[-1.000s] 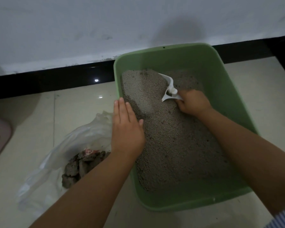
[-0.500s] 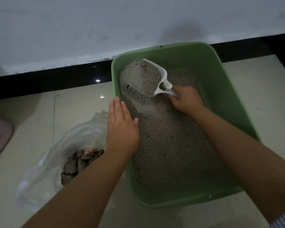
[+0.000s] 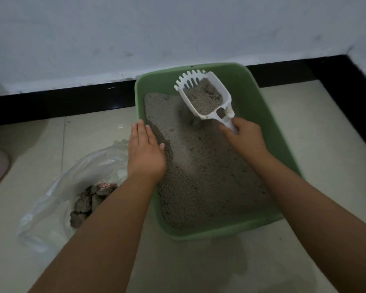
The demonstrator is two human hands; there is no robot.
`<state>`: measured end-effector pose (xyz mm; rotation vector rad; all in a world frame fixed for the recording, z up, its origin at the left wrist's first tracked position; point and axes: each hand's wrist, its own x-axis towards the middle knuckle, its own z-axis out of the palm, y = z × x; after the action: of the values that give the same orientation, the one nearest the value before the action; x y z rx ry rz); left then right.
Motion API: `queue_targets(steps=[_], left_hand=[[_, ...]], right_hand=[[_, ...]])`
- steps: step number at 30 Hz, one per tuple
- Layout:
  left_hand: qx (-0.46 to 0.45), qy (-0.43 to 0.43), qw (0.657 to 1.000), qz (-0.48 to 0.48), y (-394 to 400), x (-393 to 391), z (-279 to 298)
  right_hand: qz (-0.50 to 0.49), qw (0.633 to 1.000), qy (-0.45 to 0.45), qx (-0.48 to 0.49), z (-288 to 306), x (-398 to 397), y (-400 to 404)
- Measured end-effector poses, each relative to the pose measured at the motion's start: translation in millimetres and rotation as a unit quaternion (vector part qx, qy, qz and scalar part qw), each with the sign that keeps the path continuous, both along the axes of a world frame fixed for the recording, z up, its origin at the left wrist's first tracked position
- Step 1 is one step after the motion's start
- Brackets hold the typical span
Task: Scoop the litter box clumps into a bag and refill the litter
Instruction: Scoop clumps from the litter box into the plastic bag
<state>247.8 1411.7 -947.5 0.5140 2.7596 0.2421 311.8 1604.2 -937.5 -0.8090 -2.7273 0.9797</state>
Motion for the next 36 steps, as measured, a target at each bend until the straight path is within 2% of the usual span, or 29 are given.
queue_targets(steps=[5,9,15,21,28,30,33,36], left_hand=[[0.008,-0.015,1.000,-0.019,-4.5,5.4,8.7],[-0.011,-0.022,0.998,-0.054,-17.2,24.5,9.7],[-0.004,-0.056,0.992,-0.113,-39.4,64.4,20.1],[-0.011,-0.079,0.976,-0.203,-63.2,69.2,19.4],[0.007,-0.090,0.975,-0.201,-70.3,78.3,16.9],[0.001,-0.088,0.975,-0.204,-70.2,78.7,17.5],[-0.005,-0.084,0.976,-0.203,-69.2,80.1,17.6],[-0.019,-0.077,0.975,-0.208,-68.9,80.8,18.5]], right_hand=[[0.001,0.999,-0.029,0.017,27.1,29.5,-12.7],[-0.019,0.999,-0.013,0.045,50.7,50.9,-21.3],[-0.057,0.994,-0.076,0.055,73.8,52.4,-43.4],[-0.134,0.988,-0.073,0.001,49.8,48.1,-85.6],[-0.199,0.977,-0.073,0.010,23.0,74.6,-71.8],[-0.181,0.979,-0.090,0.028,24.3,78.9,-60.2],[-0.098,0.986,-0.134,0.032,19.2,82.9,-58.0],[-0.097,0.987,-0.125,0.003,10.2,81.6,-61.7]])
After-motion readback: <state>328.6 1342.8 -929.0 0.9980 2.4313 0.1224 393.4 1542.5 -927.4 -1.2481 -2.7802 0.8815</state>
